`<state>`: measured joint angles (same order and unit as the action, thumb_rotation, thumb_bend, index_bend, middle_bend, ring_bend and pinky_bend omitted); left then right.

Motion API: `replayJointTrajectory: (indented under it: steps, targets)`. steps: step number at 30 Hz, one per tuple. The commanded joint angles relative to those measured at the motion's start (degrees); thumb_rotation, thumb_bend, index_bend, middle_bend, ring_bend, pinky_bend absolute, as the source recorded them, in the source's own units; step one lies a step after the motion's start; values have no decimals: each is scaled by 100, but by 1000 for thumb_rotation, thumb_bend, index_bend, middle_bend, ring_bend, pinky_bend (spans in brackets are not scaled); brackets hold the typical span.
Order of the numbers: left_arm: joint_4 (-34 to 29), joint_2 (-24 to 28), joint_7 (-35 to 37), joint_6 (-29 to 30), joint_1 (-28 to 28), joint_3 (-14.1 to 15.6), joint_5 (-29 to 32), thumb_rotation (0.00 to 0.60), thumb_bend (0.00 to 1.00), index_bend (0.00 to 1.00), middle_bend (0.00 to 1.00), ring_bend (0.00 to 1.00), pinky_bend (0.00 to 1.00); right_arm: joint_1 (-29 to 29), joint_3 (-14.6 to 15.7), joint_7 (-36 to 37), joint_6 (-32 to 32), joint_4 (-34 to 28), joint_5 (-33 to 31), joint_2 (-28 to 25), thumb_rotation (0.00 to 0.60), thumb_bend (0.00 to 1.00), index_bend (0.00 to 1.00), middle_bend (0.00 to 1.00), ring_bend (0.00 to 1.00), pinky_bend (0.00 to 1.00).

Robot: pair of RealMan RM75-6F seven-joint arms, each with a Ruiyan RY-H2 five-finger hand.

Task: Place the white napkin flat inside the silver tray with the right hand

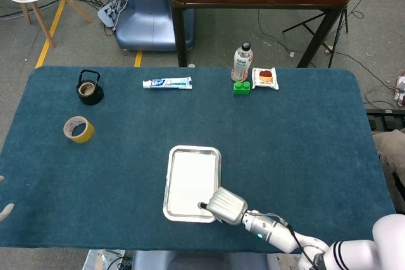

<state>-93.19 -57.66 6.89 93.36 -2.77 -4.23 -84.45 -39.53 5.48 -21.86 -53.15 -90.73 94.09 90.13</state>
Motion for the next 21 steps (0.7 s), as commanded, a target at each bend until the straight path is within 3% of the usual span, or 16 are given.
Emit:
replayJointTrajectory:
  steps: [1,8,14,18,21]
  targets:
    - [-2,-12,-24,-18,11,9,-11,600,171,339,359,302,494,103,-8,73,-247,-135,100,-199,600,942,337,1000,951,1000]
    - [3,-71,-146,-91,60,34,-45,600,171,339,359,302,494,471,-46,-75,-969,-410,191,-679,600,672,336,952,829,959]
    - [4,-144,-279,-117,100,77,-147,600,171,339,359,302,494,908,-37,-271,-1654,-578,253,-1049,600,410,336,669,604,882]
    - [14,-203,-373,-125,126,115,-238,600,171,339,359,303,494,1259,-25,-226,-2134,-628,235,-1249,600,339,336,565,518,823]
    - [53,-279,-430,-90,151,140,-363,600,171,340,359,303,494,1583,-40,-275,-2549,-620,161,-1312,600,334,336,540,471,736]
